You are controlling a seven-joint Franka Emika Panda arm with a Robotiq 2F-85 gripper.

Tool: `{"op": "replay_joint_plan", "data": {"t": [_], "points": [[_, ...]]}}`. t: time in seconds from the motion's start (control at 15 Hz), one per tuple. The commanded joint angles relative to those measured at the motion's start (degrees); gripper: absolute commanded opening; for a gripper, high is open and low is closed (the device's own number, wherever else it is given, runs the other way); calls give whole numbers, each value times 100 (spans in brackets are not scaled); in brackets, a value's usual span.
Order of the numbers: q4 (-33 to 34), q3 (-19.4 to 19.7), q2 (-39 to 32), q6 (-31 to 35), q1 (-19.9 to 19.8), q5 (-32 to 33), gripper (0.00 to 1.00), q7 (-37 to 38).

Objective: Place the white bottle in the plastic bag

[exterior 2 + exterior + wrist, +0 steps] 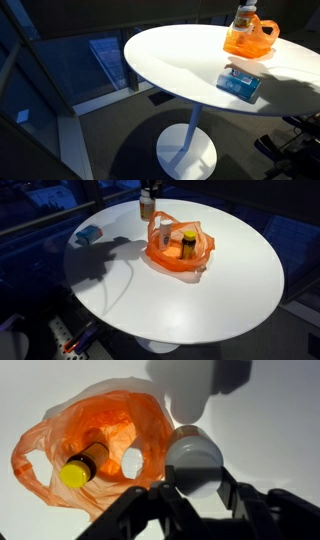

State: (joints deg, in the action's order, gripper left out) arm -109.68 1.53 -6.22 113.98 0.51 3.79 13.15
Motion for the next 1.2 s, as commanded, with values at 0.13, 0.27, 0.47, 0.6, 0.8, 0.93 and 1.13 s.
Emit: {"op": "replay_joint_plan", "data": {"t": [0.13,0.27,0.47,0.6,0.8,0.93,1.13], "points": [[548,197,251,-461,-297,-93,19,-149],[702,274,267,-488,-391,-90,19,-134],[847,374,263,-522,-511,-87,19,-134],[850,429,269,-524,-566,-47,19,-127],[711,511,306,-486,-641,2,19,-146],[603,564,337,-474,-691,20,19,-172],[337,632,375,-315,-763,73,19,-167]]}}
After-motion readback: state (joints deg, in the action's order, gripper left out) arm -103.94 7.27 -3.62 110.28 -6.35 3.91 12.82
